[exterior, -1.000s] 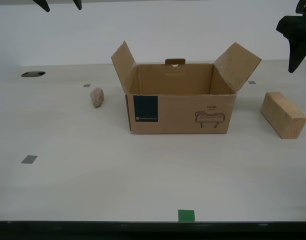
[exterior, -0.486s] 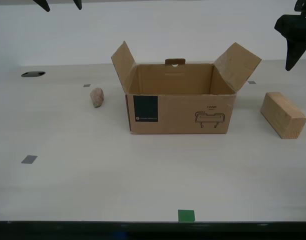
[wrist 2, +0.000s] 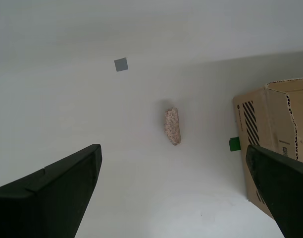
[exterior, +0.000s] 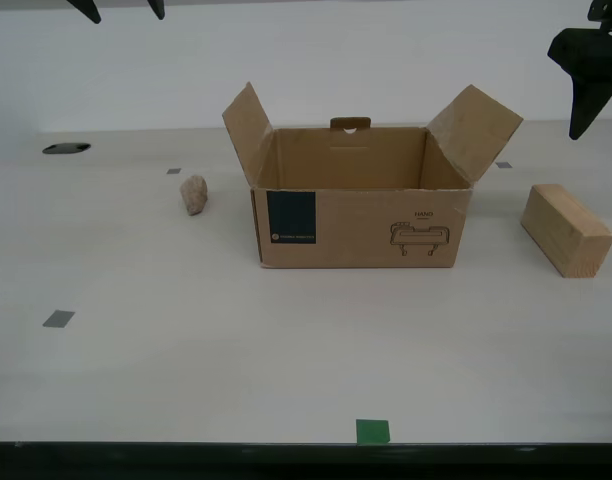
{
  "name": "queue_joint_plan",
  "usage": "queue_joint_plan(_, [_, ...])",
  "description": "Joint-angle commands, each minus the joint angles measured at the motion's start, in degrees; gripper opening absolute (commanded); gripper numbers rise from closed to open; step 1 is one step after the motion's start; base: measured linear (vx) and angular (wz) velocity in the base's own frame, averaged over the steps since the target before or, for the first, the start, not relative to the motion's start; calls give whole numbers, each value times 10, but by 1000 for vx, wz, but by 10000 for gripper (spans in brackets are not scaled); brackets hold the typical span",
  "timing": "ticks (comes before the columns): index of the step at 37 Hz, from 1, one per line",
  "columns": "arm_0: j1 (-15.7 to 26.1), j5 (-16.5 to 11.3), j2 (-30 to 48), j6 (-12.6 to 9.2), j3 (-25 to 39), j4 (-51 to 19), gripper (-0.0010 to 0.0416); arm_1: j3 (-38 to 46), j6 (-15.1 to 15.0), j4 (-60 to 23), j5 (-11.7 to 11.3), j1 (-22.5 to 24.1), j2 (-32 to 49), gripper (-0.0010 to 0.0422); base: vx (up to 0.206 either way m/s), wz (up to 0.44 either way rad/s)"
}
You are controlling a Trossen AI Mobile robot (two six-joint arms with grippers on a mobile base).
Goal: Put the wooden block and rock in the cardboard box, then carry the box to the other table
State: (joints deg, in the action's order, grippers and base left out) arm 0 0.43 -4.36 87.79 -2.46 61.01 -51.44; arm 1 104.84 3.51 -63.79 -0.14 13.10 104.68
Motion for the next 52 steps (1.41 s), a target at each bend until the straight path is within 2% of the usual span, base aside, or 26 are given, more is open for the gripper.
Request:
queue_joint_plan(1, [0,-2,0,2,0,1,390,1,1,-2,-1,2,0,400,0,0])
queue_joint_plan(10, [0,-5,0,2,-2,8,390,1,1,-2,-1,2,0,400,0,0])
queue_joint_plan(13, [0,-6,7,10,-9,18,389,1,1,-2,-1,2,0,400,0,0])
queue_joint_plan(19, [0,-8,52,22,-19,21,390,1,1,-2,-1,3,0,400,0,0])
queue_joint_plan(31, [1,-8,107,23,-18,49,390,0,1,2,-1,3,2,400,0,0])
queue_joint_plan(39, [1,-8,113,23,-18,51,390,1,-3,21,-2,4,39,400,0,0])
queue_joint_plan(43, [1,-8,111,23,-18,52,389,1,-3,41,-10,5,66,400,0,0])
queue_joint_plan(52, [2,-8,110,22,-18,51,390,0,9,70,-10,5,94,400,0,0])
